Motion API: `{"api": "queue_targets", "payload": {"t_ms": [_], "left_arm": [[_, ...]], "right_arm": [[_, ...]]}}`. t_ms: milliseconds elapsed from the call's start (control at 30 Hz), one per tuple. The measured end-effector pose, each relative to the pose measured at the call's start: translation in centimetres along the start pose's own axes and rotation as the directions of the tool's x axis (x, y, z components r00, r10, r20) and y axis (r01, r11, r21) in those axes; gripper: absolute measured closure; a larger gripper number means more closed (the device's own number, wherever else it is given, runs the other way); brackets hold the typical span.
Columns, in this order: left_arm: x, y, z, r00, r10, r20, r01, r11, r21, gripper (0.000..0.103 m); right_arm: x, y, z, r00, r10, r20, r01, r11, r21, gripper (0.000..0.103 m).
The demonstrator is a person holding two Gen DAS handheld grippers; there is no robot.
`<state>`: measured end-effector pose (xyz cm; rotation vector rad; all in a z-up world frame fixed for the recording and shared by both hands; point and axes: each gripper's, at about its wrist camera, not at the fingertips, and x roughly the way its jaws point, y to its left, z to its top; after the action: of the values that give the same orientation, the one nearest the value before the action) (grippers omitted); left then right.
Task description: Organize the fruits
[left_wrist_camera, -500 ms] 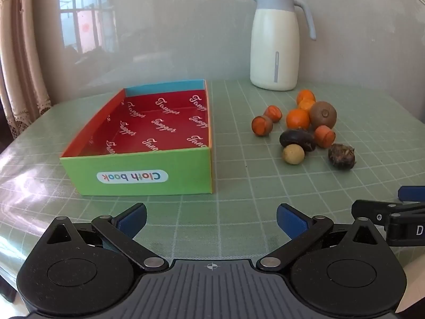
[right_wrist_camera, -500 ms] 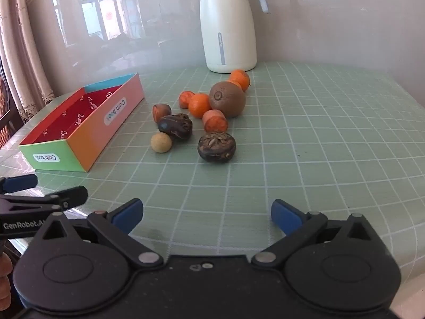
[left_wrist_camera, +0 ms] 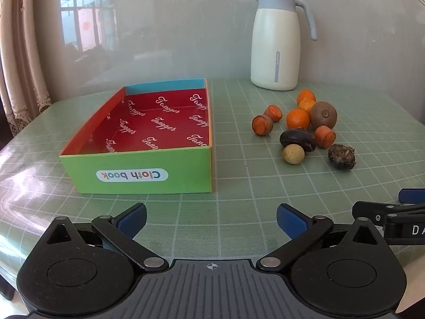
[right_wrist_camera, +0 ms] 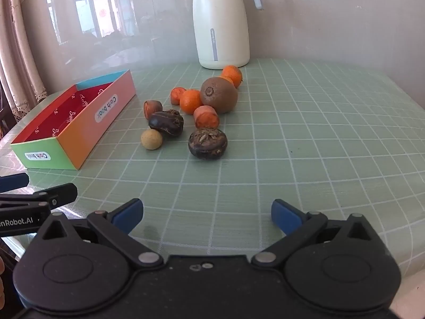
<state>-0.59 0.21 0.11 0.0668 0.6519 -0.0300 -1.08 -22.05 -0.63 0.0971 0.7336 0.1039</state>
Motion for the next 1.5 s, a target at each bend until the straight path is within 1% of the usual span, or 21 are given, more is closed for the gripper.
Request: {"api": "queue_targets", "payload": {"t_ms": [67, 1500], "left_arm": [[0.34, 0.0, 0.25, 1.0, -0.002, -0.008, 0.002, 1.0, -0.001, 0.0], [0.26, 0.15, 0.24, 1.0, 0.0, 0.006, 0.0, 1.0, 0.01, 0.0]], "right_arm": [[-0.11, 0.1, 0.03, 1.0, -0.002, -0.001, 0.002, 1.0, 0.001, 0.0], [-0.14, 0.1, 0.02, 1.0, -0.002, -0.007, 0.003, 1.0, 0.016, 0.0]]}}
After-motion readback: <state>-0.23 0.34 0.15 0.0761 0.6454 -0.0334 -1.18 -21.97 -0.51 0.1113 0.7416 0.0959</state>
